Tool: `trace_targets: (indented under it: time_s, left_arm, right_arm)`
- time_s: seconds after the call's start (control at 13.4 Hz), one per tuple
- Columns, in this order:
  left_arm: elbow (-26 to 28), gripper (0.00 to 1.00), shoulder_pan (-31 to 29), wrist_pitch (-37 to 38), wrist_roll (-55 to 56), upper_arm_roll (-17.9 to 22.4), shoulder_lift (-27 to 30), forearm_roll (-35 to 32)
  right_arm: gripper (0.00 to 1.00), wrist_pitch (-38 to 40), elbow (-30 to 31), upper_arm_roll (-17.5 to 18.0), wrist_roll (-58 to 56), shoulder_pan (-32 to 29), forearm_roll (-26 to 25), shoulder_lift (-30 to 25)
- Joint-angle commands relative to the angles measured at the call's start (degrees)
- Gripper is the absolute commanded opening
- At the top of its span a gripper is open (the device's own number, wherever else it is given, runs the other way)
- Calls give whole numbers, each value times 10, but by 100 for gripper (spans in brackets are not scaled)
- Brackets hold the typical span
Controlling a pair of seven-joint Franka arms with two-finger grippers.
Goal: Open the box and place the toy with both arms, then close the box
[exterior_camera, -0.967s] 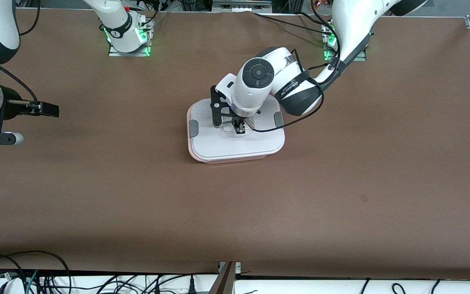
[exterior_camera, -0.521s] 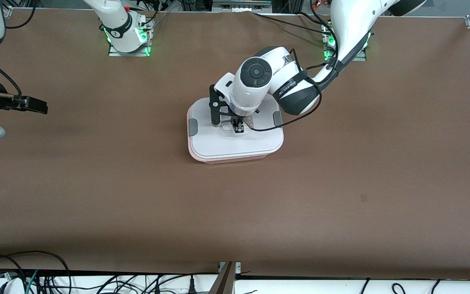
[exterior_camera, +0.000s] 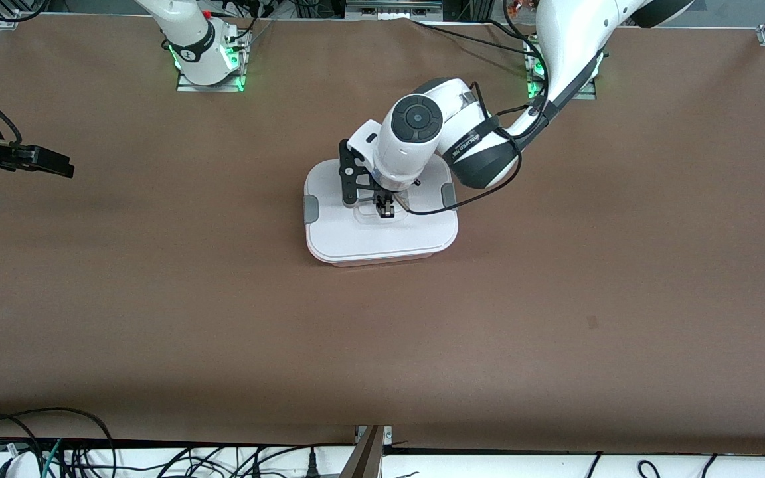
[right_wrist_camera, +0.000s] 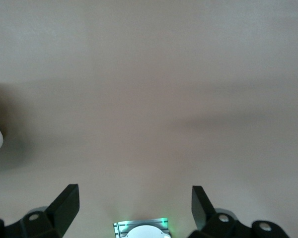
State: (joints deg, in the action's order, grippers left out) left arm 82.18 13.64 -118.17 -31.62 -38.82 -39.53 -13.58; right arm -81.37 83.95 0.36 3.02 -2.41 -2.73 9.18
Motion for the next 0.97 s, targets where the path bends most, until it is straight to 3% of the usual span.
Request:
trace_targets:
  time_s: [0.0,0.6,0.89]
  left_arm:
    - [-7,0,6,-2,13,1,-4,-23]
    - [3,0,7,-1,13,1,-4,-23]
    - [2,0,11,-4,23,1,-6,-29]
  right_arm:
    - [100,-4,18,-12,-20,-5,14,-17]
    - [100,-27,89,-13,-19,-5,13,-72]
    - [100,-32,87,-12,-20,-4,13,-65]
